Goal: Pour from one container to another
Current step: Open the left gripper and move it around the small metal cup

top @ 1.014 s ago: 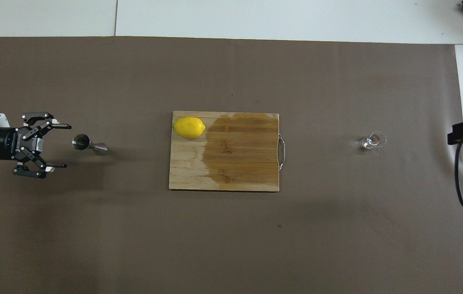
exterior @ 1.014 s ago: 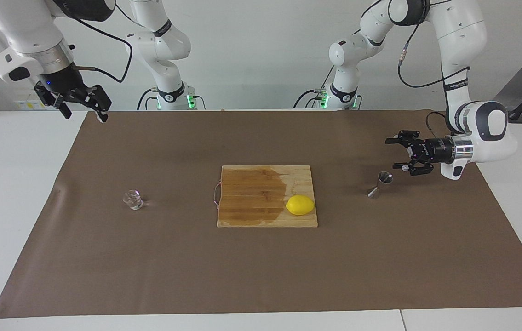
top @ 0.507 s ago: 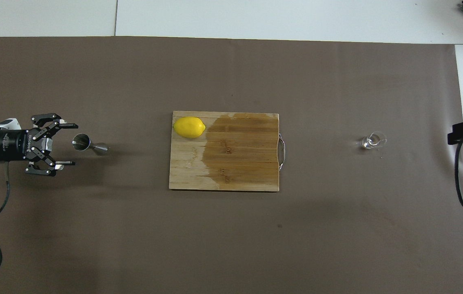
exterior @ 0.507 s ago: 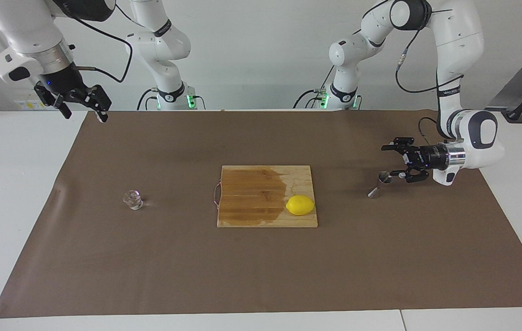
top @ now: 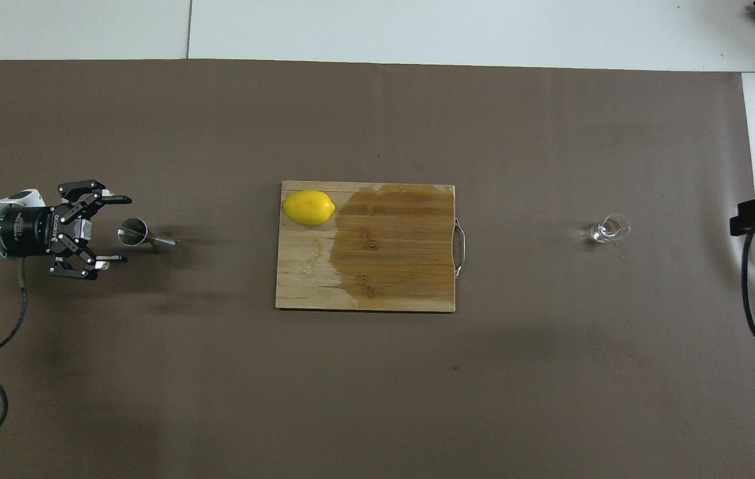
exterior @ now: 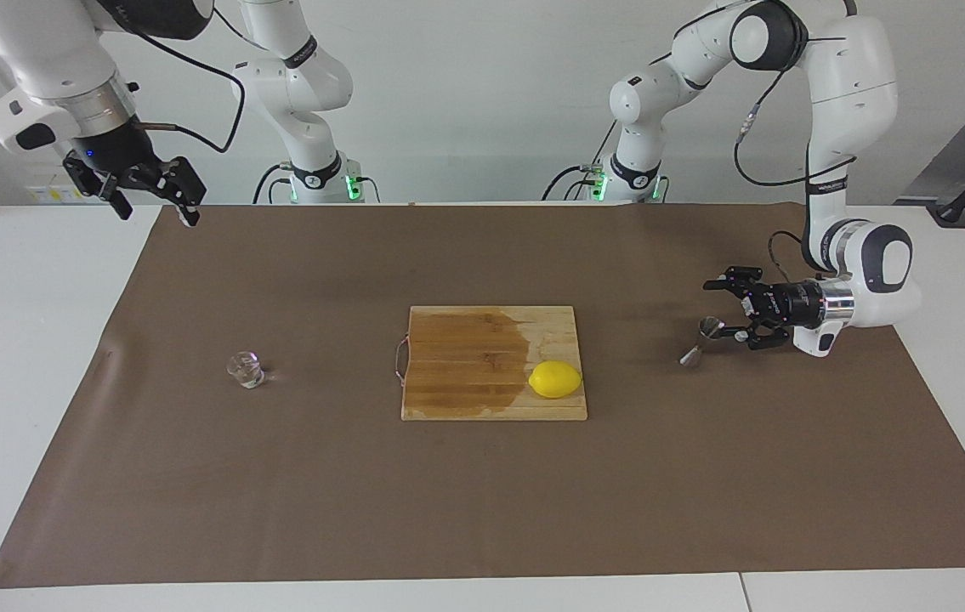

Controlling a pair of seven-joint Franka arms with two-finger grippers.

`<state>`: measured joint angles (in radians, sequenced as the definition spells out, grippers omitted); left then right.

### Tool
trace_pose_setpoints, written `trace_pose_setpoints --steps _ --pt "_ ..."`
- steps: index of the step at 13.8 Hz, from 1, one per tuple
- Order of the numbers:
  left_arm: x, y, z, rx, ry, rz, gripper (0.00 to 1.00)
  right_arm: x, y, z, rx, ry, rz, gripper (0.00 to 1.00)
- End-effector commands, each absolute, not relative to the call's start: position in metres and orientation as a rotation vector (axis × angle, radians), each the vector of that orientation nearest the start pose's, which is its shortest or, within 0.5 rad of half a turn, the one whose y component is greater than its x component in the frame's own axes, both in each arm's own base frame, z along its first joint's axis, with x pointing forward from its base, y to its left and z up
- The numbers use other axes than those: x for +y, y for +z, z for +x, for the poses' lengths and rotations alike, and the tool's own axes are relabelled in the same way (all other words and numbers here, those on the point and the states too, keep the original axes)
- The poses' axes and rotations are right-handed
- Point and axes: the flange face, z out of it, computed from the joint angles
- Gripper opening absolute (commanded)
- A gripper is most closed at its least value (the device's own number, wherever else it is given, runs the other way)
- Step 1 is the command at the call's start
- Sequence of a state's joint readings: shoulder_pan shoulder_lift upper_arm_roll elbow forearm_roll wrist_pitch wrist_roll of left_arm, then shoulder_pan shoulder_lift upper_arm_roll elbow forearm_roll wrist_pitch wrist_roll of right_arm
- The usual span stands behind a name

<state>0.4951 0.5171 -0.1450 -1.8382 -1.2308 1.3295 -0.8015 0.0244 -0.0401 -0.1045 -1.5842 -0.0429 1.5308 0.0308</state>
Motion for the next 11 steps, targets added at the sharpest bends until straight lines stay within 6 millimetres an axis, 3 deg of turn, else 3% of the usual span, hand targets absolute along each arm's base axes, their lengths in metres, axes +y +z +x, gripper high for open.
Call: trace_pose_setpoints --steps 1,11 --pt "0.1 0.284 0.592 1.199 -1.252 1.215 1.0 -0.049 0.637 0.529 0.146 0.017 -3.177 1.0" --pt "0.105 0.252 0.586 1.258 -1.264 1.214 1.0 -0.049 0.637 0.529 0.146 0.017 -3.177 1.0"
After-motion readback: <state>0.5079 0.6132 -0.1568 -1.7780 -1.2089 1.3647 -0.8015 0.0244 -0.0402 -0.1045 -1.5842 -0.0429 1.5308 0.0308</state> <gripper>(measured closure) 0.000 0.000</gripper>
